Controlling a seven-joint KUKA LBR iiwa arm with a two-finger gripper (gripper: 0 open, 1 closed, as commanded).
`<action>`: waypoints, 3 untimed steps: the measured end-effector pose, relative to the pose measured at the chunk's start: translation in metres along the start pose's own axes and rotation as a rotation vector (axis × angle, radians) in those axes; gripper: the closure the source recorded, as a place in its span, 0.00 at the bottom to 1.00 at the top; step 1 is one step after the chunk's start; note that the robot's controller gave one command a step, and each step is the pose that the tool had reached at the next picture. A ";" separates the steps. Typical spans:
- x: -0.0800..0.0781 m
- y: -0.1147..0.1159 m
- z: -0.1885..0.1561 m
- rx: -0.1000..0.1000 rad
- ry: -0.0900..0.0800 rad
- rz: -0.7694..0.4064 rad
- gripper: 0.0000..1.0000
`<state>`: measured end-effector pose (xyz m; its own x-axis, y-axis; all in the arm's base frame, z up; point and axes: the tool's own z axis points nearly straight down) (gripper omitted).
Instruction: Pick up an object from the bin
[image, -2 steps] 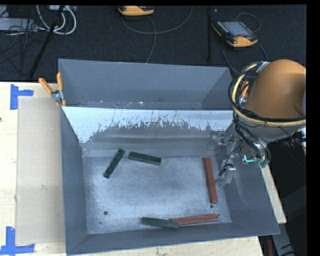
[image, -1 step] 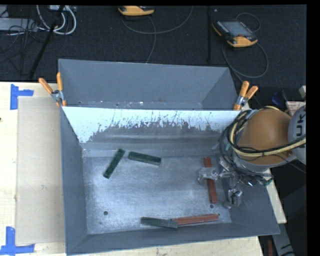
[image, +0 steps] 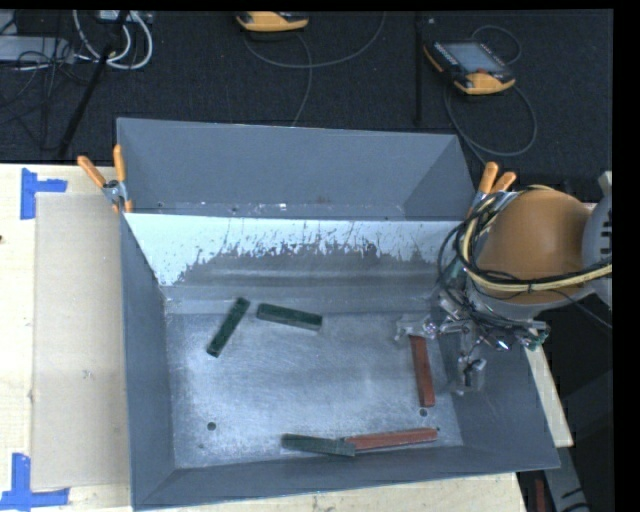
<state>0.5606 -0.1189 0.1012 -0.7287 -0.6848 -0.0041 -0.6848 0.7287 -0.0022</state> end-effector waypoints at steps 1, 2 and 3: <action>-0.026 0.004 0.002 -0.003 0.001 -0.258 0.00; -0.035 0.011 0.033 -0.008 0.004 -0.378 0.00; -0.035 0.011 0.034 -0.006 0.003 -0.375 0.00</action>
Offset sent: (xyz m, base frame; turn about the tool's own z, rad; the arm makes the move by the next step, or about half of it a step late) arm 0.0158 0.0194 -0.0012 -0.2592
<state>0.5786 -0.0865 0.0678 -0.4272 -0.9042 -0.0016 -0.9042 0.4271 0.0026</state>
